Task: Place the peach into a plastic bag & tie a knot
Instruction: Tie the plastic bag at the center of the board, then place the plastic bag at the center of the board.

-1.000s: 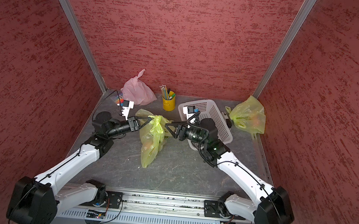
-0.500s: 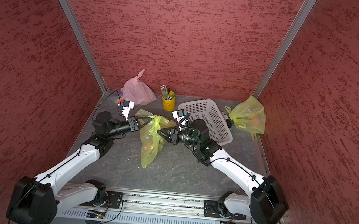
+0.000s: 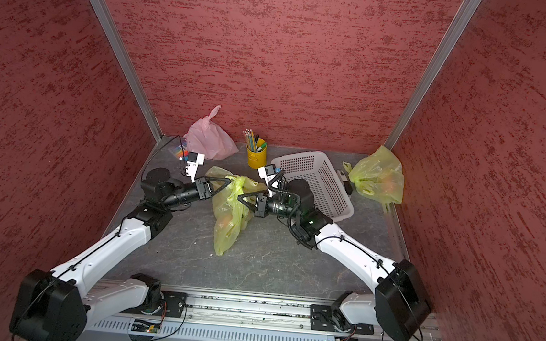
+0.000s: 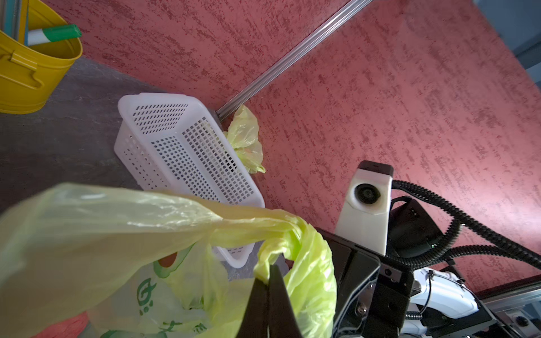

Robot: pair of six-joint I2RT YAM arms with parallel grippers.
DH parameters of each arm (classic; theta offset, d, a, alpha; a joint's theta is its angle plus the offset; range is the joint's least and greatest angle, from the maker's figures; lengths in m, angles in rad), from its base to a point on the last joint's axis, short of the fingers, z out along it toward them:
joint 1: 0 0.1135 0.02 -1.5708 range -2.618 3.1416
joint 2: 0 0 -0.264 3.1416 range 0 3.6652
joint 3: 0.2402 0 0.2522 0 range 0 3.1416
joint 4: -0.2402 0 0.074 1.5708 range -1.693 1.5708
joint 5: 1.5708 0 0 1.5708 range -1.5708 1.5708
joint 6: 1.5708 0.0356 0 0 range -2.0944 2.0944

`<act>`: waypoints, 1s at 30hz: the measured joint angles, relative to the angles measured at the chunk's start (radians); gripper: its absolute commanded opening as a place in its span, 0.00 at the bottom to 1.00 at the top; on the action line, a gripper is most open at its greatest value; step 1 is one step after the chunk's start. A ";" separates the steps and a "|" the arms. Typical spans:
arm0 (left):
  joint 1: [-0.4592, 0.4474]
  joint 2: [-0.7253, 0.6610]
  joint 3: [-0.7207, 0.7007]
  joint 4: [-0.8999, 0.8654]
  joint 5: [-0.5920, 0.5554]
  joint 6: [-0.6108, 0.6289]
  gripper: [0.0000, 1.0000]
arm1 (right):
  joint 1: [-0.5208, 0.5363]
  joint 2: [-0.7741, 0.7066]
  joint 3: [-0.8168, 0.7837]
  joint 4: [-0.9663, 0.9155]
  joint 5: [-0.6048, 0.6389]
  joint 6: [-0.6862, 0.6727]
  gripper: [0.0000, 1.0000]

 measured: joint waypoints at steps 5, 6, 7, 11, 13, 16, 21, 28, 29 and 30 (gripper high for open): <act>0.014 0.019 0.293 -0.389 -0.200 0.244 0.00 | 0.000 -0.069 -0.034 -0.038 0.065 -0.018 0.00; 0.023 0.032 0.363 -0.452 -0.247 0.296 0.00 | 0.001 -0.093 -0.048 -0.040 0.084 -0.022 0.00; 0.040 0.048 0.425 -0.499 -0.290 0.341 0.00 | 0.001 -0.117 -0.062 -0.043 0.099 -0.024 0.00; 0.162 0.134 0.587 -0.618 -0.361 0.455 0.00 | 0.001 -0.180 -0.112 -0.044 0.159 -0.040 0.00; 0.209 0.193 0.634 -0.681 -0.347 0.488 0.00 | 0.001 -0.187 -0.127 -0.043 0.189 -0.048 0.00; 0.225 0.253 0.661 -0.745 -0.311 0.513 0.04 | 0.001 -0.185 -0.148 -0.056 0.216 -0.058 0.46; 0.286 0.257 0.637 -0.737 -0.365 0.493 1.00 | 0.001 -0.152 -0.153 -0.177 0.262 -0.094 0.99; 0.317 0.090 0.389 -0.706 -0.413 0.436 1.00 | -0.011 -0.130 -0.123 -0.327 0.507 -0.138 0.99; 0.322 0.064 0.358 -0.694 -0.436 0.436 1.00 | -0.014 -0.141 -0.116 -0.332 0.583 -0.139 0.99; 0.321 0.043 0.333 -0.681 -0.473 0.437 1.00 | -0.018 -0.158 -0.113 -0.331 0.660 -0.142 0.99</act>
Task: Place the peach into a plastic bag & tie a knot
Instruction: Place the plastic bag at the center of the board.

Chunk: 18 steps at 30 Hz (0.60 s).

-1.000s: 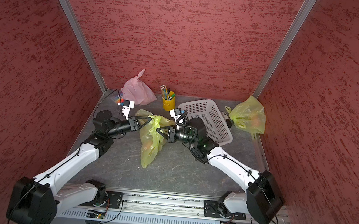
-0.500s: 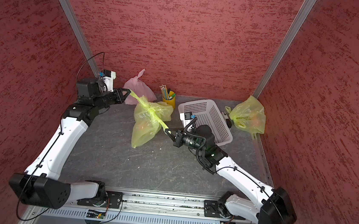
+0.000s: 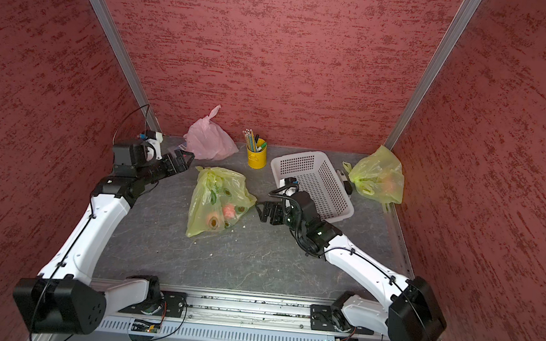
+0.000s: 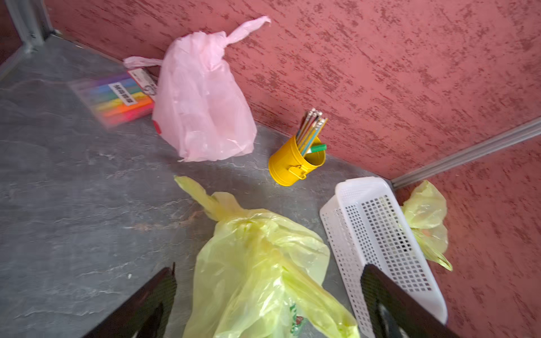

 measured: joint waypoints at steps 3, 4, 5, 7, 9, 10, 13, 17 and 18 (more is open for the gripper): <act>-0.011 -0.040 -0.034 0.043 -0.088 0.029 1.00 | -0.009 -0.077 -0.003 0.039 0.219 -0.068 0.97; -0.015 -0.043 -0.034 0.053 -0.111 0.043 1.00 | -0.012 -0.100 -0.012 0.084 0.276 -0.100 0.99; -0.018 -0.044 -0.033 0.071 -0.139 0.061 1.00 | -0.014 -0.130 -0.037 0.165 0.351 -0.143 0.99; -0.021 -0.043 -0.042 0.112 -0.185 0.093 0.98 | -0.026 -0.185 -0.130 0.378 0.462 -0.267 0.99; -0.022 -0.054 -0.106 0.214 -0.217 0.126 0.98 | -0.064 -0.204 -0.259 0.612 0.532 -0.413 0.99; -0.022 -0.060 -0.152 0.264 -0.228 0.134 0.98 | -0.093 -0.197 -0.303 0.680 0.560 -0.466 0.99; -0.021 -0.065 -0.356 0.466 -0.241 0.167 0.97 | -0.215 -0.108 -0.356 0.755 0.611 -0.554 0.99; -0.020 0.019 -0.579 0.659 -0.272 0.187 0.98 | -0.315 -0.001 -0.449 0.878 0.635 -0.592 0.99; -0.020 0.053 -0.610 0.688 -0.280 0.194 0.99 | -0.337 0.031 -0.472 0.907 0.635 -0.592 0.99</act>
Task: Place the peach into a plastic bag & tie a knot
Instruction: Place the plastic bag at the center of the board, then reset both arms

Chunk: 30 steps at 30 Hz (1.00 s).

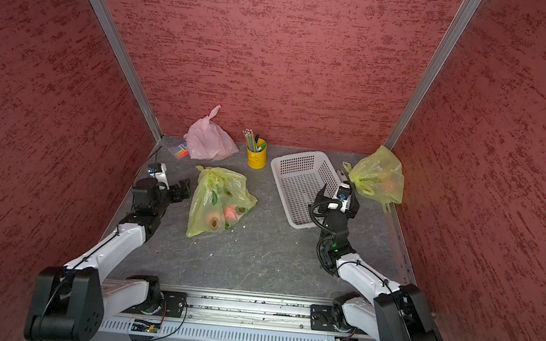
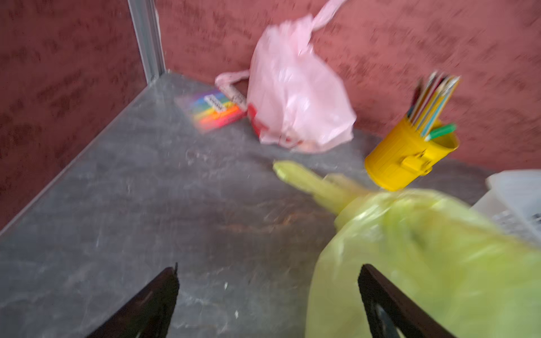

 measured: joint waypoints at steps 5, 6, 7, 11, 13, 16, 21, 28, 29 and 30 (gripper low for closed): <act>0.008 0.154 -0.079 0.261 -0.014 0.058 1.00 | -0.105 0.140 -0.015 0.095 -0.039 0.006 0.99; 0.014 0.183 -0.086 0.312 -0.013 0.061 1.00 | -0.124 0.152 -0.010 0.109 -0.056 0.009 0.99; 0.023 0.220 -0.100 0.384 -0.009 0.068 1.00 | -0.144 0.163 -0.003 0.128 -0.069 0.011 0.99; 0.031 0.305 -0.124 0.526 0.013 0.089 1.00 | -0.188 0.142 0.018 0.119 -0.090 0.036 0.99; 0.029 0.335 -0.127 0.578 0.020 0.095 1.00 | -0.201 0.094 0.003 0.108 -0.102 0.055 0.99; 0.013 0.346 -0.116 0.594 0.006 0.110 1.00 | -0.220 0.039 -0.055 0.135 -0.121 0.066 0.99; -0.018 0.348 -0.095 0.613 -0.010 0.132 1.00 | -0.259 0.128 -0.148 0.244 -0.159 0.066 0.99; -0.018 0.348 -0.095 0.613 -0.020 0.138 1.00 | -0.311 0.329 -0.127 0.399 -0.284 0.075 0.99; -0.018 0.348 -0.095 0.613 -0.022 0.138 1.00 | -0.319 0.331 -0.122 0.397 -0.298 0.076 0.99; -0.018 0.348 -0.095 0.613 -0.024 0.138 1.00 | -0.327 0.336 -0.121 0.409 -0.307 0.076 0.99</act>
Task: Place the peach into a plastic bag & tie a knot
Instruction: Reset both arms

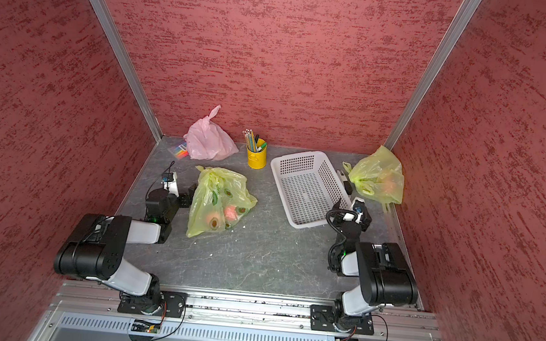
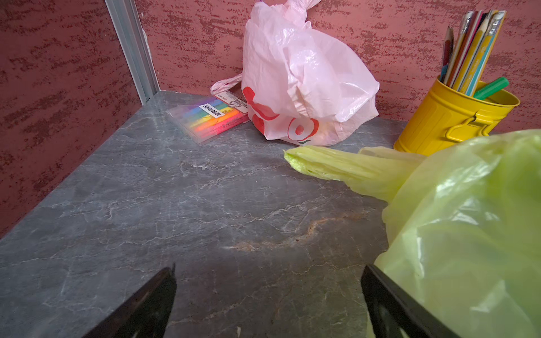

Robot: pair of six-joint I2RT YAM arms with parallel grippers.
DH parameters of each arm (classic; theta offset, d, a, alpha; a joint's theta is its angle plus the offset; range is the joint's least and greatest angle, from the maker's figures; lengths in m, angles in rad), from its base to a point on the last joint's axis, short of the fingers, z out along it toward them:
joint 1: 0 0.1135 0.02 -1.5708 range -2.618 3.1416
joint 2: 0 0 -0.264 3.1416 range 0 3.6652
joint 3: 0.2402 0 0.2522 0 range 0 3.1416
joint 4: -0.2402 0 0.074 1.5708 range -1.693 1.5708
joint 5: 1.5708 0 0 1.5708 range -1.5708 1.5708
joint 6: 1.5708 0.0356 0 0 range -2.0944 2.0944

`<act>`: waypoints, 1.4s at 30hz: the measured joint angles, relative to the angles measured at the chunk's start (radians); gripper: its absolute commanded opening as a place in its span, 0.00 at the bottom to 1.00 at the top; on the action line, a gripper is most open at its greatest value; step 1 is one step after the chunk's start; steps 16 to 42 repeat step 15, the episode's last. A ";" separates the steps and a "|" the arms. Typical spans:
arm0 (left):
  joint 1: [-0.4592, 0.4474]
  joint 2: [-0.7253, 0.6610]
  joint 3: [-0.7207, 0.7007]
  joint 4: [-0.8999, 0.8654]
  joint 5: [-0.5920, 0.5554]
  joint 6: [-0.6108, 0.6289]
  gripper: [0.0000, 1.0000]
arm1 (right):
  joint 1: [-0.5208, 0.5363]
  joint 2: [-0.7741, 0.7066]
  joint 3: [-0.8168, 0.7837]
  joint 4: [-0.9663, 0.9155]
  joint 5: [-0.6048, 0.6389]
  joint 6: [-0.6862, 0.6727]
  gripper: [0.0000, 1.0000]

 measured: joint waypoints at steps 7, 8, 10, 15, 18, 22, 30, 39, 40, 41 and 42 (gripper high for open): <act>0.000 0.000 0.000 0.000 -0.006 0.002 1.00 | -0.010 0.001 0.000 0.003 -0.036 0.005 0.99; 0.000 0.000 0.000 0.000 -0.006 0.002 1.00 | -0.010 0.001 0.000 0.003 -0.038 0.006 0.99; 0.000 0.000 0.000 0.000 -0.006 0.002 1.00 | -0.010 0.001 0.000 0.003 -0.042 0.007 0.99; 0.000 0.000 0.000 0.000 -0.006 0.002 1.00 | -0.011 0.001 0.000 0.002 -0.051 0.007 0.99; 0.000 0.000 0.000 0.000 -0.006 0.002 1.00 | -0.011 0.001 0.000 0.002 -0.051 0.007 0.99; 0.000 0.000 0.000 0.000 -0.006 0.002 1.00 | -0.011 0.001 0.000 0.002 -0.051 0.007 0.99; 0.000 0.000 0.000 0.000 -0.006 0.002 1.00 | -0.011 0.001 0.000 0.002 -0.051 0.007 0.99; 0.000 0.000 0.000 0.000 -0.006 0.002 1.00 | -0.011 0.001 0.000 0.002 -0.051 0.007 0.99; 0.000 0.000 0.000 0.000 -0.006 0.002 1.00 | -0.011 0.001 0.000 0.002 -0.051 0.007 0.99; 0.000 0.000 0.000 0.000 -0.006 0.002 1.00 | -0.011 0.001 0.000 0.002 -0.051 0.007 0.99; 0.000 0.000 0.000 0.000 -0.006 0.002 1.00 | -0.011 0.001 0.000 0.002 -0.051 0.007 0.99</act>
